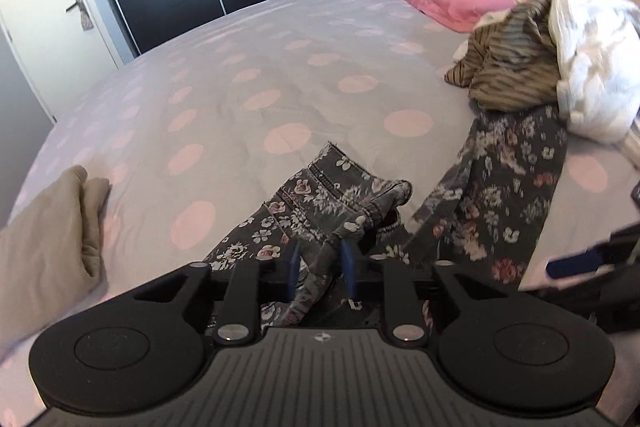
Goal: Fold clothes
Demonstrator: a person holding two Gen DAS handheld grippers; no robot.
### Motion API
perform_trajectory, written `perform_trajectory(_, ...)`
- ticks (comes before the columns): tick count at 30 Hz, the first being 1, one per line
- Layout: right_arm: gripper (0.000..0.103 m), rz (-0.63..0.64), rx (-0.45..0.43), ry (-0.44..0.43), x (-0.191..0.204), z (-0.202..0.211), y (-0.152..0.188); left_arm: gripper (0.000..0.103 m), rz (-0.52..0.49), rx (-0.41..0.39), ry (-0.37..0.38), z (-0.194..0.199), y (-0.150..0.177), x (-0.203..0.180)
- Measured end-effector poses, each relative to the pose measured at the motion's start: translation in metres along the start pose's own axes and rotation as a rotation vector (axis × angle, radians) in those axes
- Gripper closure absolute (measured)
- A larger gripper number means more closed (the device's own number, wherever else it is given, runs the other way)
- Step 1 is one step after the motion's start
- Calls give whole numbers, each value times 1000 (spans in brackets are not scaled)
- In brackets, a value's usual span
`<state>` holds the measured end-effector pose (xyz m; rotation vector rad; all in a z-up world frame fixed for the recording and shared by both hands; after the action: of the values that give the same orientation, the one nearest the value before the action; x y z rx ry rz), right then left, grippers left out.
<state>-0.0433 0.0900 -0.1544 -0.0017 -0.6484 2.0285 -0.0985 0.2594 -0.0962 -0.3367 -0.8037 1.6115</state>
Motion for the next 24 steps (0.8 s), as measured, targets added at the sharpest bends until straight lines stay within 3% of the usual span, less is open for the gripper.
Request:
perform_trajectory(5, 44, 15, 9, 7, 1, -4, 3, 98, 79, -33, -73, 3, -2, 17)
perform_trajectory(9, 44, 11, 14, 17, -1, -6, 5, 98, 95, -13, -136, 2, 1, 28)
perform_trajectory(15, 44, 9, 22, 24, -4, -9, 8, 93, 99, 3, -63, -6, 9, 25)
perform_trajectory(24, 43, -1, 29, 27, -9, -10, 8, 70, 83, 4, 25, -17, 12, 18)
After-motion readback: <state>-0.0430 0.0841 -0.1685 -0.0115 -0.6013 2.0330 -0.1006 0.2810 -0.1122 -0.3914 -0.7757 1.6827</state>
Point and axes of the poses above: each gripper's, at about its wrist camera, not at the fingertips, and z roughly against the way its jaws point, x to its left, y to its underside, the point moved 4 cm from there along -z, roughly the way its jaws point, and after that the axes turned 3 degrees about -z, right-handed, at the moved point
